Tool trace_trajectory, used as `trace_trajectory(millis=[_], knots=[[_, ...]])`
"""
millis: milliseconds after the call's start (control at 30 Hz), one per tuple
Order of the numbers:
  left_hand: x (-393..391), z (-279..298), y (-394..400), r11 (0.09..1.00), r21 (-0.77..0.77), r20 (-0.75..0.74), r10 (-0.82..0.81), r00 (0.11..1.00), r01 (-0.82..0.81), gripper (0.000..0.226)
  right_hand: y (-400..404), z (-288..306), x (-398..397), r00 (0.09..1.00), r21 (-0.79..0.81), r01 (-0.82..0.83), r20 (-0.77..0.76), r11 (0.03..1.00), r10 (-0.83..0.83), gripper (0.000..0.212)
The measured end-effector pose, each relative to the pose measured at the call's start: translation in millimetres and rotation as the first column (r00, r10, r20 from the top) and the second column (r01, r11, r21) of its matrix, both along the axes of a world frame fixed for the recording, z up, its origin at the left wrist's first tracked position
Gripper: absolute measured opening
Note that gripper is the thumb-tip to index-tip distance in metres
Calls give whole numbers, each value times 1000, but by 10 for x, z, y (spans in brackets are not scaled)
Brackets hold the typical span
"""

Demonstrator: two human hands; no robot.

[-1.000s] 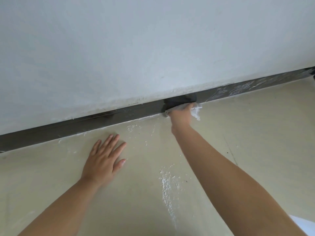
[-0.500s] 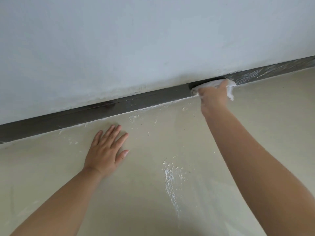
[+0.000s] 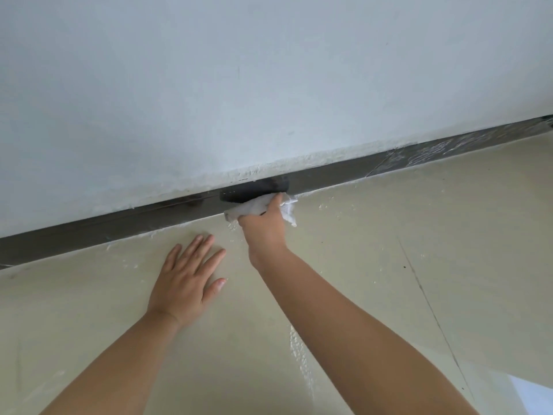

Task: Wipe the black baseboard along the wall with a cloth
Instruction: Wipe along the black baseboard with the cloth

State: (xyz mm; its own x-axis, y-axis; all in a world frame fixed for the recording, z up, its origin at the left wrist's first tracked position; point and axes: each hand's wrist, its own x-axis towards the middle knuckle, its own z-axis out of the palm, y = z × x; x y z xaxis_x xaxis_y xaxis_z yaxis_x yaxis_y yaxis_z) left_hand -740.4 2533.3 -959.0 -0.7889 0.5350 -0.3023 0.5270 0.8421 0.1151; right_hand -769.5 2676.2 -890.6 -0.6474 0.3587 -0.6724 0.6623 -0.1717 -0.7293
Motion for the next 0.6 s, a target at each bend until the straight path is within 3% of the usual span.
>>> trace_trajectory(millis=[100, 267, 300, 400, 600], knots=[[18, 45, 12, 999, -31, 40, -5, 999, 7, 77, 253, 50, 12, 997, 16, -3, -76, 1000, 4, 86], [-15, 105, 2, 997, 9, 76, -83, 994, 83, 96, 697, 284, -2, 969, 142, 211, -159, 967, -188, 82], [-23, 87, 1, 995, 16, 103, -98, 990, 96, 92, 775, 336, -10, 961, 186, 250, -166, 950, -220, 82], [-82, 13, 72, 993, 19, 123, -120, 985, 119, 53, 940, 540, -14, 959, 306, 280, -130, 910, -251, 81], [-72, 169, 651, 986, 135, 252, -133, 959, 102, 48, 1106, 1068, 346, 938, 537, 277, 30, 797, -346, 67]])
